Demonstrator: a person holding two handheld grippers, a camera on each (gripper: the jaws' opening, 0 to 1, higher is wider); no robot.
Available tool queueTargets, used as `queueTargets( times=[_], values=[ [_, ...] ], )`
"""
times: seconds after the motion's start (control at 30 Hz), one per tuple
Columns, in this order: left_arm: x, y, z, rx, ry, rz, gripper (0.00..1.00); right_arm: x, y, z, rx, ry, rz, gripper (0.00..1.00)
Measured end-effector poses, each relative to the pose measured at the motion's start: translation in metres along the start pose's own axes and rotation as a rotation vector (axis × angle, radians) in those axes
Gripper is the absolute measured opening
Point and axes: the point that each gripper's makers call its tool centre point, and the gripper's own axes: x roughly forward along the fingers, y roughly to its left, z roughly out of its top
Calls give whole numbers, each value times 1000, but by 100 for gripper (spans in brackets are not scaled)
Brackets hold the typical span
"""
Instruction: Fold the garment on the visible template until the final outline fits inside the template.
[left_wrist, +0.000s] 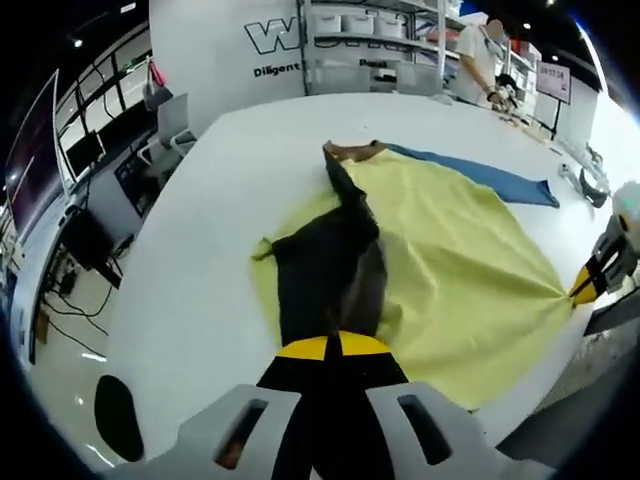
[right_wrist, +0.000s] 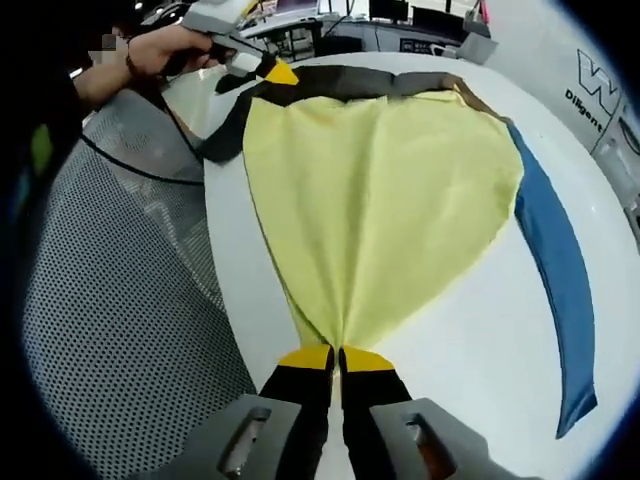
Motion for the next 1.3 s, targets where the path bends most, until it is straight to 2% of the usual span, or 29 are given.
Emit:
queueTargets(
  times=[0.13,0.43,0.6,0.7,0.8,0.87,1.0,1.1,1.3],
  values=[
    [-1,7,4,-14,-6,13,1,2,8,-5,-29,20,17,0],
    [-6,15,23,-24,-43,23,1,1,7,-5,-11,14,15,0],
    [-22,21,48,-29,-100,38,1,2,6,-5,-4,12,21,0],
    [-27,35,64,3,-148,103,1,2,6,-5,-2,12,18,0],
    [-28,37,76,-29,-167,73,1,2,6,-5,-7,11,15,0],
    [-29,41,83,-10,-175,89,1,2,6,-5,0,10,16,0],
    [-31,49,100,-39,-217,106,1,2,6,-5,5,11,21,0],
    [-32,54,112,-33,-239,115,1,2,6,-5,29,8,22,0],
    [-30,66,141,2,-284,141,1,2,6,-5,6,10,25,0]
  ],
)
